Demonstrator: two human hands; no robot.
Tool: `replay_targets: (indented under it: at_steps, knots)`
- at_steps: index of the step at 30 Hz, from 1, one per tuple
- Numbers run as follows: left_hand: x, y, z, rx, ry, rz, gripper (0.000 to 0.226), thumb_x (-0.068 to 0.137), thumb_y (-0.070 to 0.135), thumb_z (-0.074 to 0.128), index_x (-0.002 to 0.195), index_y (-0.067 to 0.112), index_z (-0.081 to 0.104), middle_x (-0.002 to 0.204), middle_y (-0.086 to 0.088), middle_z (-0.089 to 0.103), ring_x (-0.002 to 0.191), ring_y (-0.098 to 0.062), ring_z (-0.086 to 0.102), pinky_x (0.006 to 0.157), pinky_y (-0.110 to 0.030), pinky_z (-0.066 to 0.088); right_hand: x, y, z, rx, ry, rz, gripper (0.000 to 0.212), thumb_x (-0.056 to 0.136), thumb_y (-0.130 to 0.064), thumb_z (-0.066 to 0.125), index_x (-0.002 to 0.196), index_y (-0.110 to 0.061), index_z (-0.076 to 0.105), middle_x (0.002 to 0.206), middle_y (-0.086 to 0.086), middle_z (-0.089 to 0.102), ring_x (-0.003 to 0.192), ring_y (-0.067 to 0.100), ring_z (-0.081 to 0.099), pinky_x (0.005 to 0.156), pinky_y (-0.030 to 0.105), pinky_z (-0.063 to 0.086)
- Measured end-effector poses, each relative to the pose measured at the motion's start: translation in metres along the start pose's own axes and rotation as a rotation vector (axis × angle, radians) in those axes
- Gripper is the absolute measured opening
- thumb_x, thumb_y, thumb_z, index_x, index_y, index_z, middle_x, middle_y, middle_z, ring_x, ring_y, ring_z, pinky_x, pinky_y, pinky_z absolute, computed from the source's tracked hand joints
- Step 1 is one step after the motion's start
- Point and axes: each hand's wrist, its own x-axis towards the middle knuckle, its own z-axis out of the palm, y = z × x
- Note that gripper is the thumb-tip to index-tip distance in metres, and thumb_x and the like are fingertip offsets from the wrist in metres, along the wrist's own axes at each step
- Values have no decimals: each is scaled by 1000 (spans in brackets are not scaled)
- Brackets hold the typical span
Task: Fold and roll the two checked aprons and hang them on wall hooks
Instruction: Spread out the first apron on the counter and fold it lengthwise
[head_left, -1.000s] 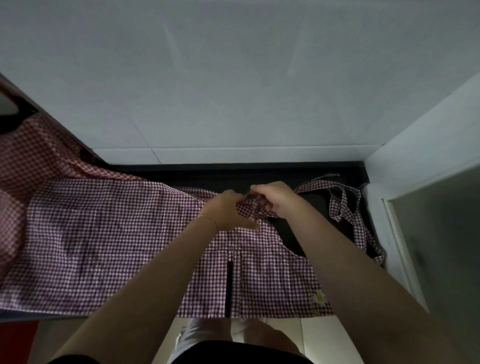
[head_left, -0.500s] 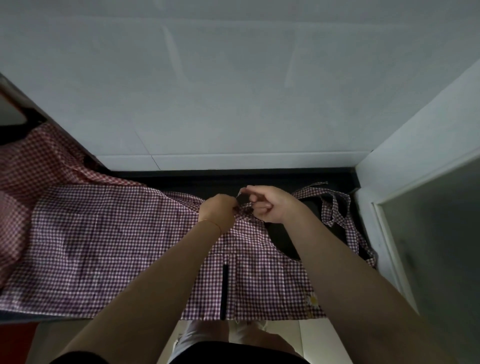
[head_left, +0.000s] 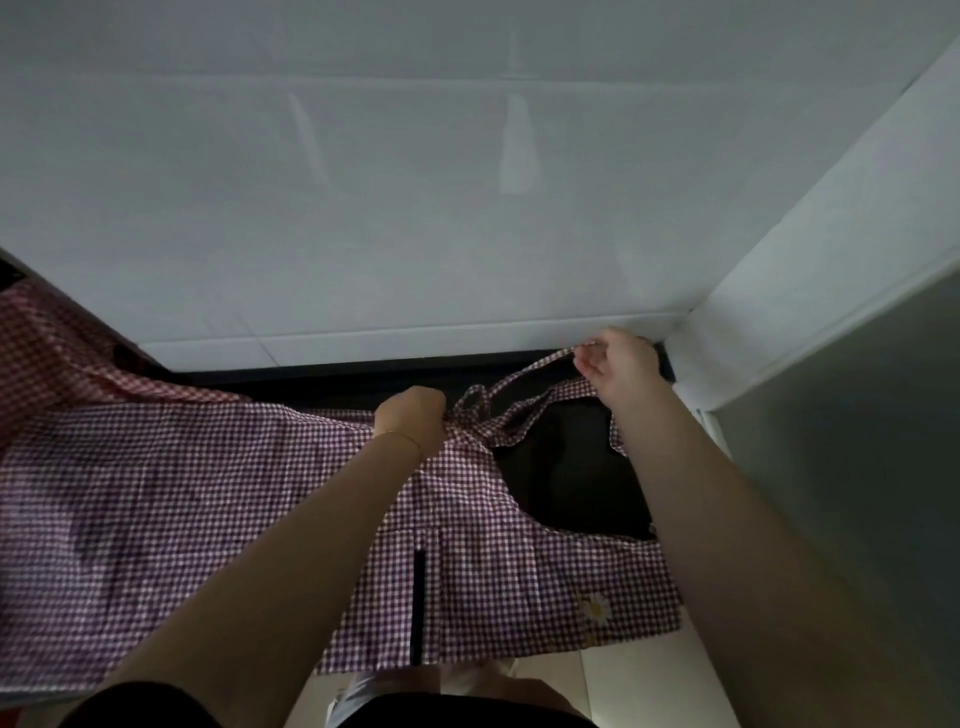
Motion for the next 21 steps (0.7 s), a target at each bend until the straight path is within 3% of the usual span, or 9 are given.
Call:
replay_targets:
  at_steps: [1,3,4,5,7,10,14,17,21]
  knots:
    - [3,2,2,-81,53,-16,27,98,20,46,121,16,59,122,-7,60,94,-26,60,77,-38,50,9,-4,-5,-105,83,-31,17,94,-9,56,110,-3,54,101,11,63,76,20,65,65,29,59]
    - [6,6,7,-243,182,-42,39,100,23,43,138,14,45,137,-11,46,107,-30,58,79,-40,47,21,-4,-14,-489,256,-90,50,88,-16,60,132,1,45,132,13,55,112,30,60,94,36,52]
    - [6,9,10,-279,234,-47,40,100,22,43,139,12,42,137,-12,43,108,-31,56,76,-39,46,25,-1,-18,-677,333,-163,56,86,-17,61,136,2,44,138,15,52,119,31,55,97,33,48]
    - [5,11,14,-282,266,-49,36,99,20,44,134,11,46,133,-13,43,103,-29,55,72,-37,44,24,4,-18,-777,353,-267,51,85,-14,61,132,1,50,135,16,55,119,31,55,94,30,46]
    - [2,11,24,-231,249,-53,25,97,21,45,116,9,55,121,-12,48,96,-26,52,69,-36,40,17,22,-10,-928,221,-422,28,87,-9,58,113,-1,64,118,15,65,109,30,60,88,29,45]
    - [-1,3,43,-128,85,-77,37,93,38,55,121,15,55,131,-10,45,117,-27,46,82,-40,46,9,57,10,-1233,-69,-534,22,92,-12,54,99,-4,74,107,10,71,104,27,63,90,31,44]
    - [-4,-6,64,-29,-61,-60,84,77,57,70,146,30,29,155,-11,18,141,-35,21,103,-57,38,15,98,32,-1516,-213,-539,21,95,-20,53,92,-8,70,97,8,70,96,28,64,80,33,46]
    - [-4,-5,67,-5,-65,-48,92,77,56,72,149,34,20,158,-12,10,145,-40,12,108,-62,31,15,120,38,-1702,-225,-470,30,93,-41,58,99,-13,67,100,5,66,99,27,62,88,38,41]
    - [-2,-5,68,-21,-105,-75,95,76,54,73,151,40,15,160,-12,4,145,-41,8,109,-64,26,14,134,42,-1734,-247,-407,25,95,-32,57,105,-12,65,108,8,66,103,28,61,93,40,43]
